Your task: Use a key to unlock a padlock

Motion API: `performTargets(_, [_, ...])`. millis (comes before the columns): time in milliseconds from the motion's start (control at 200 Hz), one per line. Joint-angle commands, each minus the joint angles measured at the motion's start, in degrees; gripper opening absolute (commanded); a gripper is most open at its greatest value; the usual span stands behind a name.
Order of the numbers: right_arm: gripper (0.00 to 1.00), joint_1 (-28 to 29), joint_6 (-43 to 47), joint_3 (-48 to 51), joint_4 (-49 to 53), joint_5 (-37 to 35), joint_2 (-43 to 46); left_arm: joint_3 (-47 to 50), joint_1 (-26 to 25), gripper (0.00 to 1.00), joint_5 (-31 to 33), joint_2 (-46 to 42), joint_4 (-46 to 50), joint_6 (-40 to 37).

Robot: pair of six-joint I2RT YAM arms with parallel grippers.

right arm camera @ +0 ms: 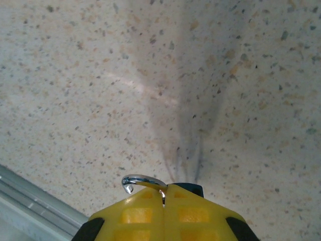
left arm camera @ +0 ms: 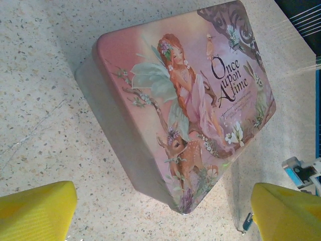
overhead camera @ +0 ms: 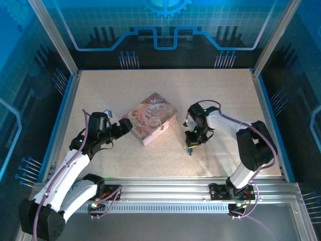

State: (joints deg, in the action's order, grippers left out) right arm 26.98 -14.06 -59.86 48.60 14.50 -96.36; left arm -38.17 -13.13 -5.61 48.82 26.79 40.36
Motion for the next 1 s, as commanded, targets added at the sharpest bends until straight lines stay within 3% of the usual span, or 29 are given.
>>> performTargets(0, [0.00, 0.66, 1.09, -2.35, 1.33, 0.10, -3.04, -0.56, 0.73, 0.91, -0.01, 0.68, 0.64, -1.06])
performTargets(260, [0.00, 1.31, 1.24, -3.77, 0.29, 0.72, -8.66, -0.86, 0.91, 0.91, -0.43, 1.46, 0.75, -1.14])
performTargets(520, [0.10, 1.34, 1.40, -3.53, 0.23, 0.27, -8.77, -0.76, 1.00, 0.91, -0.68, 1.41, 0.73, -0.65])
performTargets(645, [0.18, 1.56, 1.61, -3.18, 0.01, 0.69, -6.76, -0.59, 1.00, 0.91, -1.18, 1.54, 0.06, 0.13])
performTargets(995, [0.24, 1.50, 1.58, -2.72, -0.21, -0.89, 4.92, -0.86, 1.30, 0.95, -2.17, 1.38, -1.18, 1.98])
